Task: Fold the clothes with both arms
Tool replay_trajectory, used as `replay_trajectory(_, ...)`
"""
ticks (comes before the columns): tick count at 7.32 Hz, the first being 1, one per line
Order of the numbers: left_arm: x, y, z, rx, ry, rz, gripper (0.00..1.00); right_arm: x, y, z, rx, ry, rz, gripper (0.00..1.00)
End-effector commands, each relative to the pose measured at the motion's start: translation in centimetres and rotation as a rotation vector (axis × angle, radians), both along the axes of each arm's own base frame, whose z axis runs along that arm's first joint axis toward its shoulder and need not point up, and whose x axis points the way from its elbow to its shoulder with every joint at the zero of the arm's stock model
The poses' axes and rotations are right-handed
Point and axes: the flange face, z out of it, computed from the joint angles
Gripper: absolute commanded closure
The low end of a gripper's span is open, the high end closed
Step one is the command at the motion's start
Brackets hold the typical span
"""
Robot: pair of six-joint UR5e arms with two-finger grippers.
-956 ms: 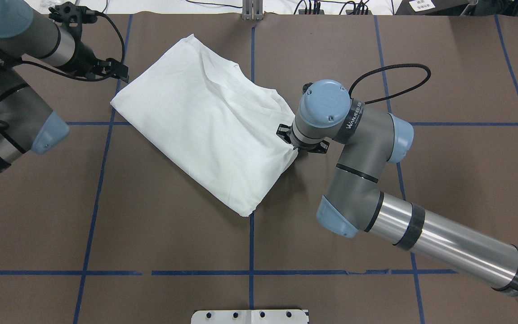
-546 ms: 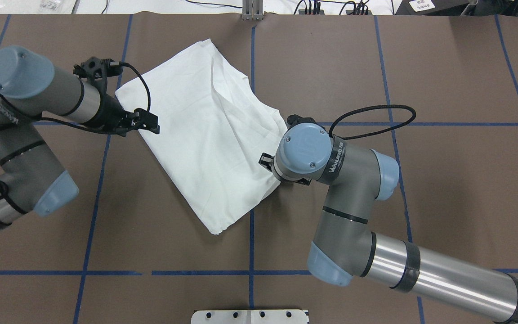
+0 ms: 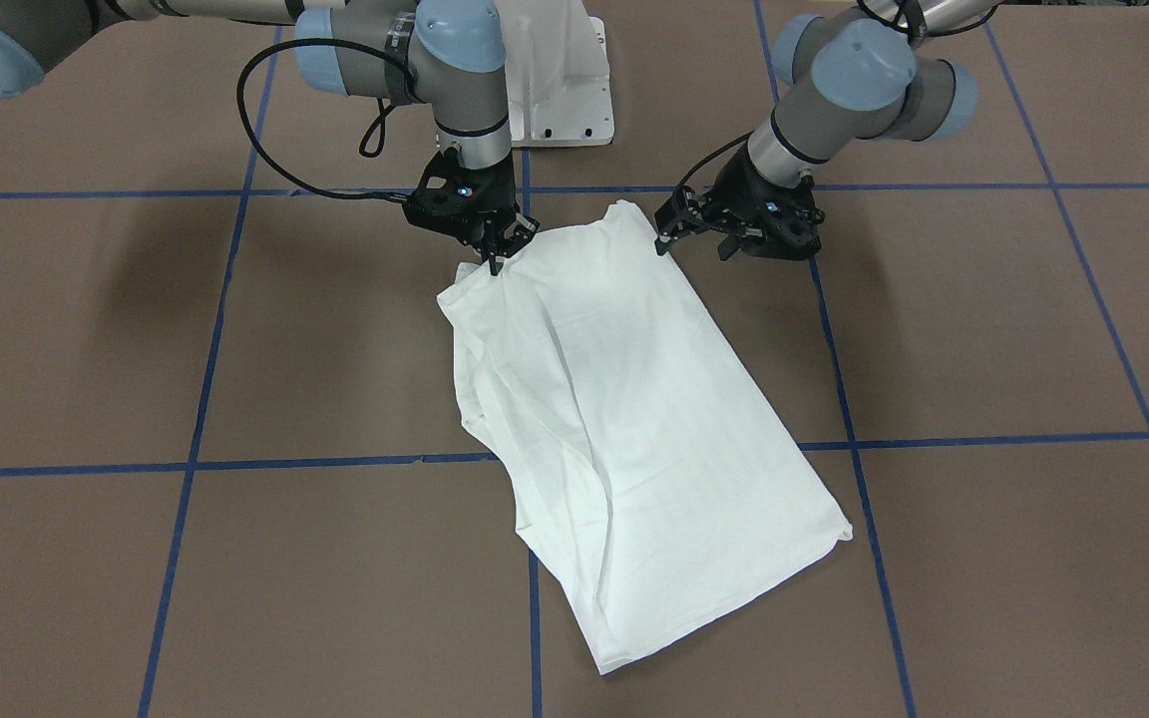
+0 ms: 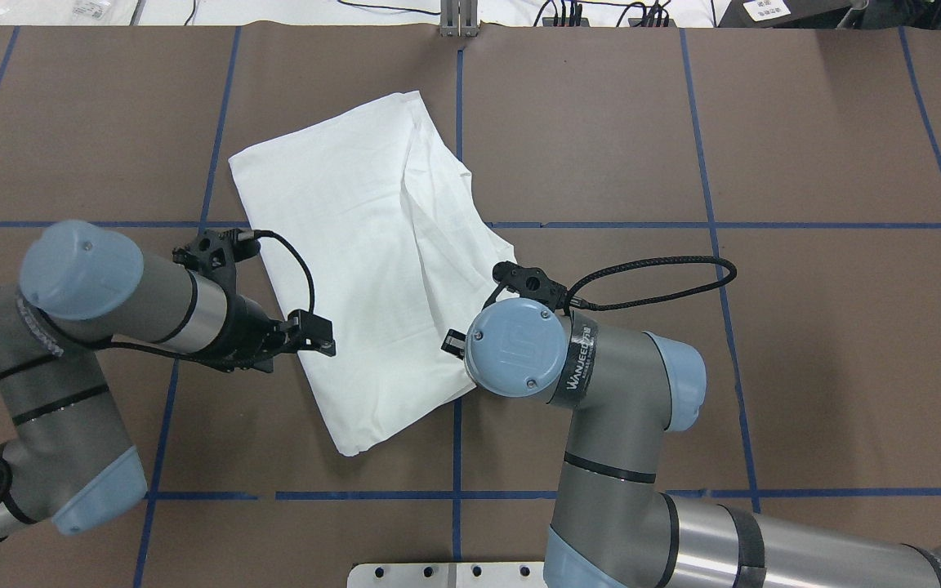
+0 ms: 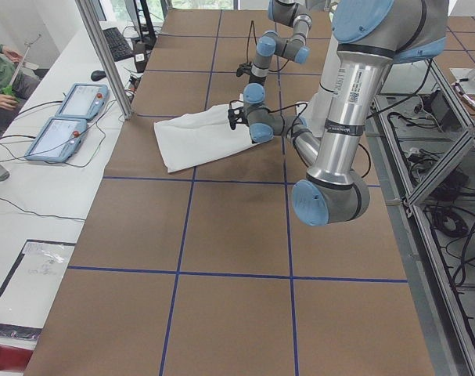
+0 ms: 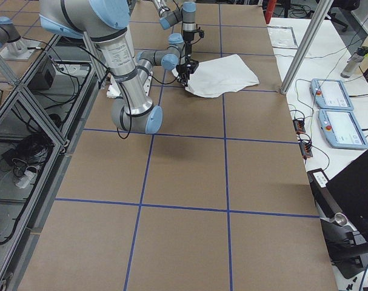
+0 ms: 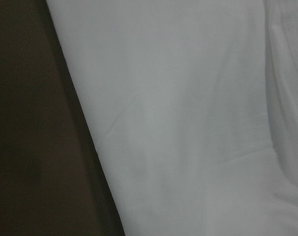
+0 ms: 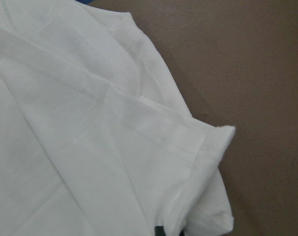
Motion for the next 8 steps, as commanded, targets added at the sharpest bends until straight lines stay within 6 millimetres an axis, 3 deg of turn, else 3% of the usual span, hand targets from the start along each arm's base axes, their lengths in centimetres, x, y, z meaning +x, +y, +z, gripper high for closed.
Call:
replay_trajectory(1,3.5,4.5,0.1,-0.13,-0.013,-0.082,0.04,0.0,0.2,-0.1,0.003,0.0,-0.001,1.0)
replay_trajectory(3,4.7,6.4,0.3,-0.198,-0.015,-0.086,0.19,0.0,0.2,-0.1,0.002,0.0,0.0,1.0)
replay_trajectory(5,5.7,7.8,0.5,-0.208,-0.023,-0.091,0.24,0.0,0.2,0.0,0.002,0.002,-0.001,1.0)
replay_trajectory(6,5.8,7.9,0.4,-0.218,-0.022,-0.092,0.46,0.0,0.2,0.0,0.002,0.002,-0.001,1.0)
replay_trajectory(7,5.8,7.9,0.2,-0.214,-0.019,-0.091,0.84,0.0,0.2,0.1,0.002,0.003,-0.001,1.0)
replay_trajectory(8,5.7,7.9,0.2,-0.21,-0.019,-0.087,1.0,0.0,0.2,0.1,0.002,0.003,-0.001,1.0)
